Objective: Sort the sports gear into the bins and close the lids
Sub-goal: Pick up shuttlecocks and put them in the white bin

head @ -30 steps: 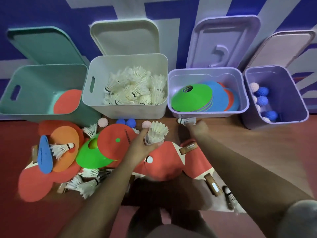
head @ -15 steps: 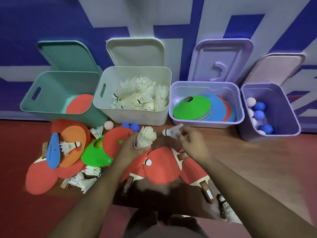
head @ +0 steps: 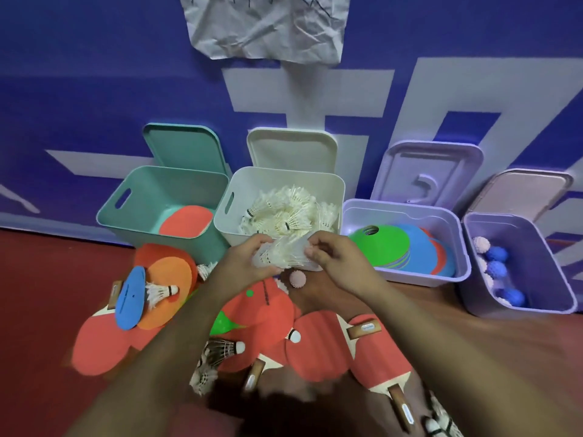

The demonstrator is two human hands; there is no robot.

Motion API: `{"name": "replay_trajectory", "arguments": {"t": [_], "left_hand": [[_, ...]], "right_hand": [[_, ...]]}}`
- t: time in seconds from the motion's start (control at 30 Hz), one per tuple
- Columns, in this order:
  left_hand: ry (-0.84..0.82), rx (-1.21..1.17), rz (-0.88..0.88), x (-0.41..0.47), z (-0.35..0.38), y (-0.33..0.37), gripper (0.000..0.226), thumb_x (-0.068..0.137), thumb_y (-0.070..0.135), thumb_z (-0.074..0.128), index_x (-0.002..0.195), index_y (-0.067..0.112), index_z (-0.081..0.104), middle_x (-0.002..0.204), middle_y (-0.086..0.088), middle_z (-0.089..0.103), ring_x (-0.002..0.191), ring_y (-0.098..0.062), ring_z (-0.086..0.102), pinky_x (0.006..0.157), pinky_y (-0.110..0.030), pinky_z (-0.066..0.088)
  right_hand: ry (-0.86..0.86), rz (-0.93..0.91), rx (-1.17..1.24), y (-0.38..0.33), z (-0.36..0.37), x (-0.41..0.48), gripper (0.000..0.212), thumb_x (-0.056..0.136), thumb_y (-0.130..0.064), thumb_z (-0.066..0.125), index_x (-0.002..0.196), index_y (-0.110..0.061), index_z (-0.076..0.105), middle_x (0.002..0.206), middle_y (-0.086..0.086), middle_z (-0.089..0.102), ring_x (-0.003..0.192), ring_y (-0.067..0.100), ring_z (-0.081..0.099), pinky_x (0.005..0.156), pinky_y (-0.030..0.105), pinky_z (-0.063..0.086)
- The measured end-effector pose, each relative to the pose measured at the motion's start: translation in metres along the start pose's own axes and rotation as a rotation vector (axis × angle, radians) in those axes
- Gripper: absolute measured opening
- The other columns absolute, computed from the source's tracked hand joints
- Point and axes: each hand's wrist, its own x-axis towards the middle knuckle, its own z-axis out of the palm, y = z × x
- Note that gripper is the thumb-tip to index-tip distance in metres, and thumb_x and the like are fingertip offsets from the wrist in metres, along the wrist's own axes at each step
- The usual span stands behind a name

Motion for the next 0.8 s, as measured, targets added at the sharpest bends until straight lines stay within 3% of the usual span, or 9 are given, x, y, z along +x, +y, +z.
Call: {"name": "replay_trajectory", "arguments": {"t": [0.13,0.2,0.23,0.33,0.43,0.57,0.73,0.8], "left_hand": [[-0.019,0.029,0.064,0.034,-0.031,-0.018,0.054,0.065,0.037,0.082,0.111,0.032,0.055,0.101,0.015,0.065,0.087,0.004,0.059,0.08,-0.017,0.046],[-0.03,0.064,0.088,0.055,-0.046,-0.028,0.053,0.067,0.035,0.083,0.113,0.026,0.058,0.105,0.011,0.065,0.094,-0.001,0.058,0.085,-0.019,0.045],[-0.035,0.097,0.11,0.066,-0.053,-0.033,0.051,0.069,0.032,0.083,0.114,0.023,0.059,0.108,0.008,0.064,0.098,-0.004,0.057,0.087,-0.02,0.044],[-0.066,0.209,0.182,0.101,-0.067,-0.053,0.05,0.072,0.023,0.082,0.117,0.014,0.062,0.115,-0.003,0.059,0.108,-0.014,0.054,0.091,-0.017,0.036],[-0.106,0.286,0.218,0.129,-0.075,-0.073,0.051,0.07,0.016,0.083,0.117,0.011,0.064,0.116,-0.007,0.06,0.111,-0.021,0.055,0.092,-0.018,0.034],[-0.197,0.349,0.209,0.149,-0.07,-0.094,0.054,0.069,0.018,0.082,0.119,0.014,0.061,0.117,-0.005,0.063,0.109,-0.023,0.057,0.091,-0.026,0.04],[-0.308,0.45,0.132,0.155,-0.061,-0.127,0.042,0.078,0.019,0.076,0.118,0.017,0.063,0.118,-0.007,0.067,0.112,-0.026,0.059,0.09,-0.032,0.046],[-0.318,0.481,0.121,0.159,-0.058,-0.127,0.046,0.082,0.018,0.073,0.127,0.018,0.061,0.127,-0.005,0.064,0.118,-0.025,0.057,0.094,-0.03,0.044]], "right_hand": [[0.091,0.091,0.093,-0.006,0.023,0.03,0.018,0.093,-0.009,0.059,0.091,-0.027,0.055,0.07,-0.003,0.06,0.068,0.008,0.053,0.07,0.029,0.043],[0.165,0.15,0.083,-0.009,0.035,0.049,0.015,0.092,-0.009,0.058,0.098,-0.022,0.053,0.07,0.006,0.064,0.065,0.011,0.052,0.068,0.032,0.042],[0.193,0.175,0.08,-0.01,0.042,0.06,0.012,0.093,-0.01,0.057,0.1,-0.019,0.052,0.066,0.002,0.063,0.061,0.009,0.05,0.065,0.03,0.041],[0.253,0.284,0.07,-0.009,0.063,0.092,0.012,0.093,-0.025,0.059,0.099,-0.017,0.053,0.055,-0.011,0.058,0.054,0.002,0.049,0.061,0.024,0.038],[0.268,0.402,0.041,0.001,0.086,0.12,0.028,0.087,-0.038,0.066,0.1,-0.019,0.05,0.069,0.002,0.068,0.069,0.016,0.065,0.068,0.034,0.049],[0.24,0.496,-0.053,0.019,0.104,0.14,0.017,0.09,-0.02,0.062,0.098,-0.016,0.047,0.076,0.005,0.073,0.075,0.019,0.07,0.075,0.037,0.053],[0.09,0.566,-0.353,0.024,0.117,0.151,0.004,0.089,-0.011,0.056,0.086,-0.013,0.055,0.083,0.005,0.061,0.078,0.025,0.055,0.064,0.03,0.037],[0.079,0.572,-0.466,0.024,0.124,0.152,0.012,0.088,-0.011,0.053,0.077,-0.011,0.051,0.082,0.007,0.055,0.083,0.029,0.052,0.064,0.029,0.031]]}}
